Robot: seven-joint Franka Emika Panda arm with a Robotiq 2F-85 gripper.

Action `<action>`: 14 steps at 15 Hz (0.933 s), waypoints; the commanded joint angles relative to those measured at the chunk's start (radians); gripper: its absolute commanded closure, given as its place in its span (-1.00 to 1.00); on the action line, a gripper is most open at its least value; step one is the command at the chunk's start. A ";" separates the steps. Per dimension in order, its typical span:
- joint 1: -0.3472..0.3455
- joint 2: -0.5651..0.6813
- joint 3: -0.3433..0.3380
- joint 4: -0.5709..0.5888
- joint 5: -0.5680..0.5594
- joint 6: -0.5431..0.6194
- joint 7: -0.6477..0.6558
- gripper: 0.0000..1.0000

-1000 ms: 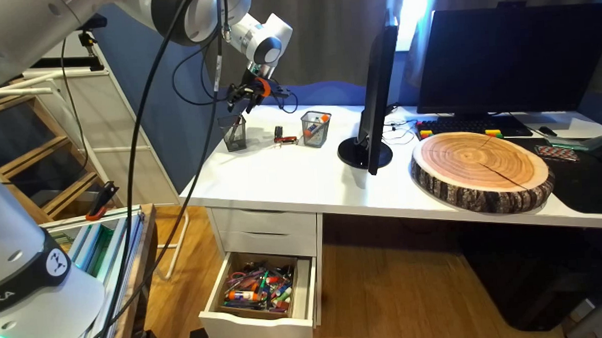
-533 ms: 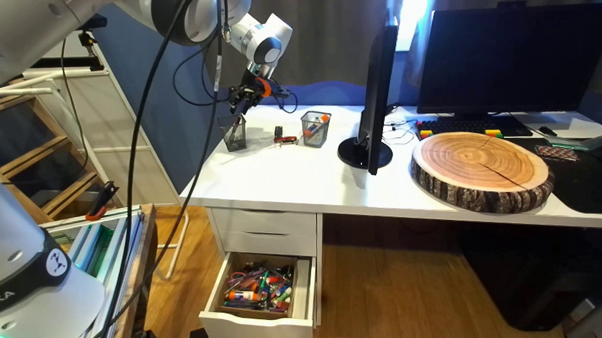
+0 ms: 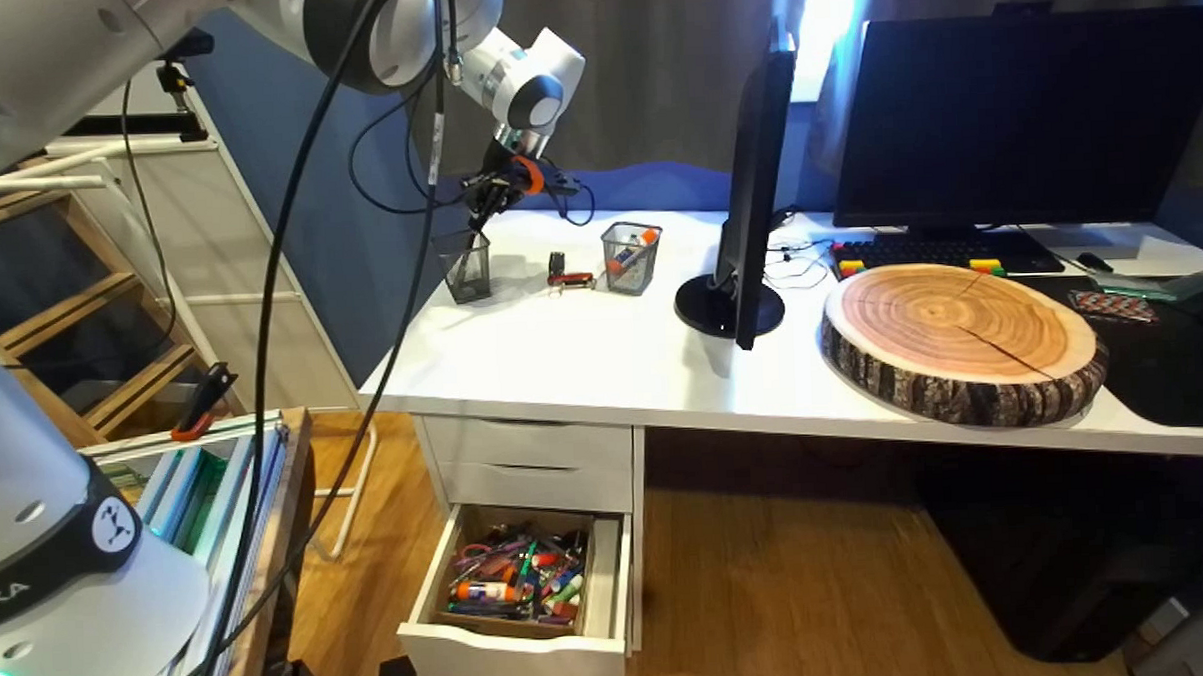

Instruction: Put the black pen and orange pen on the table

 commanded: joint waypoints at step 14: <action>-0.053 -0.184 0.004 -0.088 0.006 0.005 0.052 0.96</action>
